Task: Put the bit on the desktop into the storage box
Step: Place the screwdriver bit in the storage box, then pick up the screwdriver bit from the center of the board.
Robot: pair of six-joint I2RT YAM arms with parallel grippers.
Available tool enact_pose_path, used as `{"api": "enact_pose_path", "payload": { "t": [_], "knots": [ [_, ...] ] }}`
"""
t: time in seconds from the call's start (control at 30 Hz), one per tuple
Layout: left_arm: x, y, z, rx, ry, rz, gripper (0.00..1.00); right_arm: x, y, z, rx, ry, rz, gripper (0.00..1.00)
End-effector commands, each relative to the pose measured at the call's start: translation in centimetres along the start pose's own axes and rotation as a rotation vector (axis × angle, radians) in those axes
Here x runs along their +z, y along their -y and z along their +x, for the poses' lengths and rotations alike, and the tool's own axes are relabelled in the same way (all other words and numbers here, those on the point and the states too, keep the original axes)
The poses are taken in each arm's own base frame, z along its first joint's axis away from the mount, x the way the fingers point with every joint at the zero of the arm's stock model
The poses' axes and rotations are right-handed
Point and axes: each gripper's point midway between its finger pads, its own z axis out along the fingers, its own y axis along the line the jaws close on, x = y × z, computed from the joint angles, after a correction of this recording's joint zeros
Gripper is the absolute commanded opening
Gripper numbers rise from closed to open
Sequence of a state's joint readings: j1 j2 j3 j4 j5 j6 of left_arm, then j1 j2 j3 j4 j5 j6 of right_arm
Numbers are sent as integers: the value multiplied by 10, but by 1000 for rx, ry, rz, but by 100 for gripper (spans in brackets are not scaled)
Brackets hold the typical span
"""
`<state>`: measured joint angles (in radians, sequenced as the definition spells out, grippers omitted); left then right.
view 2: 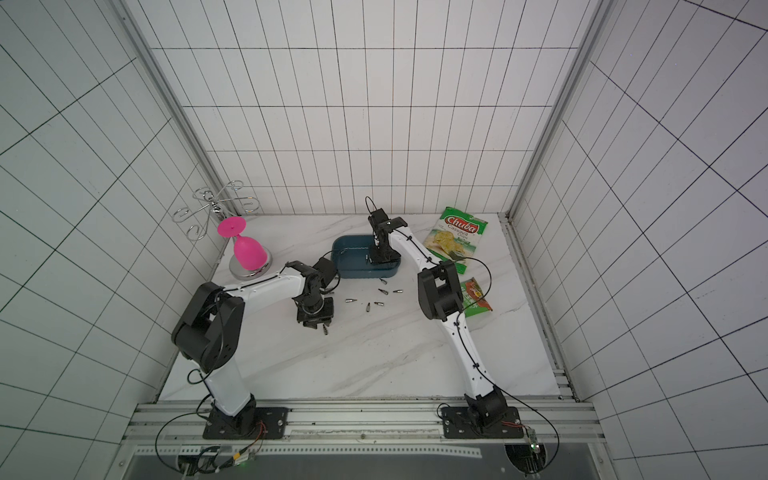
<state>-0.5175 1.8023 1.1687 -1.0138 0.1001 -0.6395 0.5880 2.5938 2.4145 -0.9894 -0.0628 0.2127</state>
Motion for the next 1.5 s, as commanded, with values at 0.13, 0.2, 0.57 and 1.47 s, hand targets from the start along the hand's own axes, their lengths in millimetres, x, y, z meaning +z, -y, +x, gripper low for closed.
{"api": "enact_pose_path", "payload": {
  "t": [0.13,0.2,0.57,1.47],
  "knots": [
    [11,-1,4,-3,-10,-19,40,-19,6,-4,5,11,8,53],
    [13,0,5,0,-14,-20,39,-26,4,-6,5,20,3,53],
    [19,4,8,5,-13,-20,35,-71,-2,-15,-7,78,-17,52],
    [-69,45,-46,91,129,30,0,-164,26,66,19,203,74,60]
  ]
}}
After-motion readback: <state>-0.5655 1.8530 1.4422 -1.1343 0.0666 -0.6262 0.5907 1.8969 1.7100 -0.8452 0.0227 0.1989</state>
